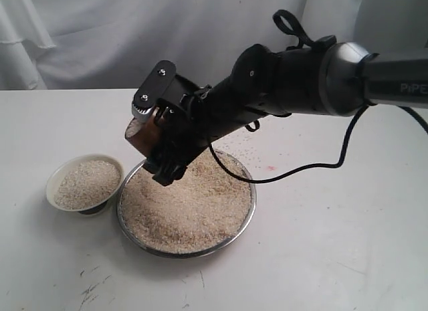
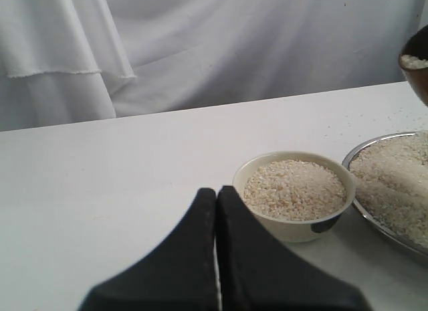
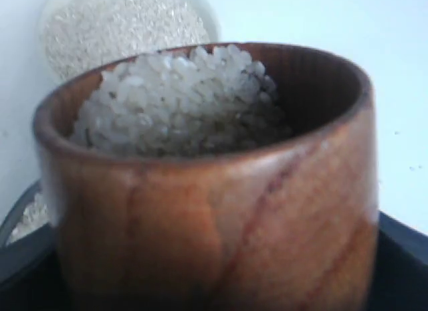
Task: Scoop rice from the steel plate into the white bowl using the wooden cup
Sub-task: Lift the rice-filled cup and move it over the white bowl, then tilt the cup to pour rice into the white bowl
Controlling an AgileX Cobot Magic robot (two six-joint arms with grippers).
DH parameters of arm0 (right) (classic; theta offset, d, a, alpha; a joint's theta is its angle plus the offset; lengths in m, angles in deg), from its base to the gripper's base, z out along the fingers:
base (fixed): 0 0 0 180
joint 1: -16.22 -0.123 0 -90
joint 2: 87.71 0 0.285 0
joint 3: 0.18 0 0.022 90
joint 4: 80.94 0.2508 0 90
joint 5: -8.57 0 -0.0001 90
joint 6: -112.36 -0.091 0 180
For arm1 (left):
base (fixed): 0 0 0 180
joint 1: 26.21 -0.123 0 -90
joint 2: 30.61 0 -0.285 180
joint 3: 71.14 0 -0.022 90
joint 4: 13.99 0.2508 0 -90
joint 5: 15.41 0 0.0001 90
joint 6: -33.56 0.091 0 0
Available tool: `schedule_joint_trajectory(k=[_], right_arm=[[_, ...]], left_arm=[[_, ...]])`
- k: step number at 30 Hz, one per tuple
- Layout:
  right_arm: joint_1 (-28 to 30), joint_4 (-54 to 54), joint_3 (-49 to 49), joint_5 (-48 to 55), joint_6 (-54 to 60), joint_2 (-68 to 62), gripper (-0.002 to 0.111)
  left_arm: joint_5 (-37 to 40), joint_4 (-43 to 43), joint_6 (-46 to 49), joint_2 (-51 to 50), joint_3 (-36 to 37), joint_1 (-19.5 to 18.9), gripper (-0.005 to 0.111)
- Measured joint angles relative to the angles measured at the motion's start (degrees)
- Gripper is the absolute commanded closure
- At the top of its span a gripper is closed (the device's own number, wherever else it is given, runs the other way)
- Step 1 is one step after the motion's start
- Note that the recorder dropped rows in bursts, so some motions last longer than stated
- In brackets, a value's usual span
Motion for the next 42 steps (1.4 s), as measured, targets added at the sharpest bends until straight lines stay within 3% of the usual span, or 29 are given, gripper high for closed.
schedule_joint_trajectory(k=[24, 42], right_arm=[[-1.6, 1.7, 0.5, -9.2, 6.5, -4.3, 0.108], [-6.7, 2.3, 18.5, -11.9, 6.9, -15.1, 0.108]], left_arm=[[0.0, 0.0, 0.0, 0.0, 0.0, 0.0, 0.107], [0.0, 0.0, 0.0, 0.0, 0.0, 0.0, 0.107]])
